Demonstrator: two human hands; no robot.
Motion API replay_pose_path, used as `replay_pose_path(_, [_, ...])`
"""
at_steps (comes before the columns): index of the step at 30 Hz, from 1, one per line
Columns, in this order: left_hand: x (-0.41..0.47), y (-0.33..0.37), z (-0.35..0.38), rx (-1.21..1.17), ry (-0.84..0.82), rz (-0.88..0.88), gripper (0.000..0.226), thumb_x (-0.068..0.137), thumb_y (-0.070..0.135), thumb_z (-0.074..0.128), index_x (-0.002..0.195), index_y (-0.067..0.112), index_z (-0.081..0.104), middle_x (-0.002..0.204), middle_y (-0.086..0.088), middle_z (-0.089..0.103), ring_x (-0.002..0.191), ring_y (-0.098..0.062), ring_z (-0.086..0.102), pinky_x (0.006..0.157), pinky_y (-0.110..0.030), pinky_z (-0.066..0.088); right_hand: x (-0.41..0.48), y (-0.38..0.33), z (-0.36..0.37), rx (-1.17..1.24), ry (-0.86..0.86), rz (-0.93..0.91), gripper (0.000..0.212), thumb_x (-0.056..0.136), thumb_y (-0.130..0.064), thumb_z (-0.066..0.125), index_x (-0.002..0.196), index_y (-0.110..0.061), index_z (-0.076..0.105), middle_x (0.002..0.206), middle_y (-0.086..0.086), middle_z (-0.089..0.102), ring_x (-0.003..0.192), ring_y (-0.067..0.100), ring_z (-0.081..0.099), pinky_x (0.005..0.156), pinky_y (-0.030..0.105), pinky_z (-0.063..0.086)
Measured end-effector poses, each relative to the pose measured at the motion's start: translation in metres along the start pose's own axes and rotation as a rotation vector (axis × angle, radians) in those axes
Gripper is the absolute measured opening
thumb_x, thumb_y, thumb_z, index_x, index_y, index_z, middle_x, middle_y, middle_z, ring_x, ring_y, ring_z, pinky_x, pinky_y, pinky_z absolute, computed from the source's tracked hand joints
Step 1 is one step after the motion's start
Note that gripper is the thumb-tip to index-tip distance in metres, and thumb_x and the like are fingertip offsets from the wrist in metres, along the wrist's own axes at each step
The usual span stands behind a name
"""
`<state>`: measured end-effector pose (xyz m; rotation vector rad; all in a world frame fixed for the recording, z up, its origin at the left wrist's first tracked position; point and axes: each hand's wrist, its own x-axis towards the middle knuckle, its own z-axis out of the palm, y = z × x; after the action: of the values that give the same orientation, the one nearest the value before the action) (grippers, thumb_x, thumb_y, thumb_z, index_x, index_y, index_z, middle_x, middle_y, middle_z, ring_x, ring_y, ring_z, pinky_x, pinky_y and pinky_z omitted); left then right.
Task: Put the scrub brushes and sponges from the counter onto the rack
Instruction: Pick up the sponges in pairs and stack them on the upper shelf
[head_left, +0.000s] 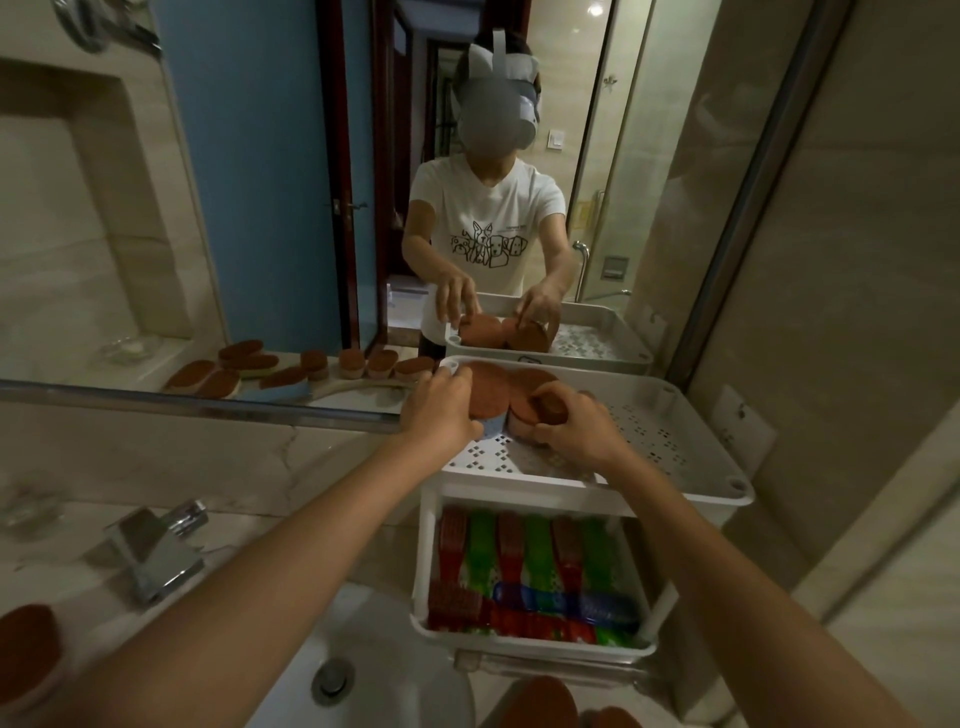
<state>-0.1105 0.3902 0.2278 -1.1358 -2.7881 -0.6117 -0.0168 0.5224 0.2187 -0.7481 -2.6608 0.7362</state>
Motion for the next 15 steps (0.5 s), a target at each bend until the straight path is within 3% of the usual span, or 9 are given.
replay_pose_path(7, [-0.001,0.002,-0.001,0.021,-0.015,0.008,0.056,0.083,0.022,0.064,0.133,0.009,0.043,0.139,-0.012,0.043,0.125,-0.031,0.040,0.098,-0.038,0.041,-0.001,0.001,-0.002,-0.062,-0.092,0.004,0.058,0.083,-0.032,0.065,0.135,-0.021,0.041,0.132,0.013,0.051,0.117,0.029,0.054,0.099,0.036,0.046])
replay_pose_path(10, [-0.005,0.002,-0.006,0.025,-0.021,0.026,0.055,0.084,0.026,0.062,0.134,0.012,0.045,0.140,-0.011,0.043,0.127,-0.030,0.039,0.104,-0.040,0.038,-0.004,0.001,-0.005,0.031,-0.083,0.031,0.071,0.077,-0.032,0.070,0.138,-0.028,0.033,0.136,0.012,0.047,0.120,0.030,0.051,0.102,0.041,0.046])
replay_pose_path(13, [-0.012,0.006,-0.018,-0.058,0.093,0.036,0.048,0.088,0.028,0.057,0.133,0.016,0.047,0.137,-0.008,0.047,0.128,-0.028,0.041,0.106,-0.039,0.034,-0.012,-0.001,-0.008,0.062,-0.013,0.055,0.083,0.066,-0.045,0.075,0.136,-0.036,0.031,0.132,0.009,0.046,0.118,0.030,0.050,0.100,0.043,0.047])
replay_pose_path(15, [-0.022,0.012,-0.024,-0.157,0.176,0.059,0.040,0.091,0.023,0.054,0.130,0.013,0.051,0.133,-0.009,0.049,0.125,-0.026,0.043,0.102,-0.035,0.035,-0.022,-0.007,-0.011,0.067,0.047,0.042,0.077,0.066,-0.047,0.076,0.132,-0.029,0.041,0.131,0.007,0.049,0.117,0.026,0.050,0.100,0.035,0.045])
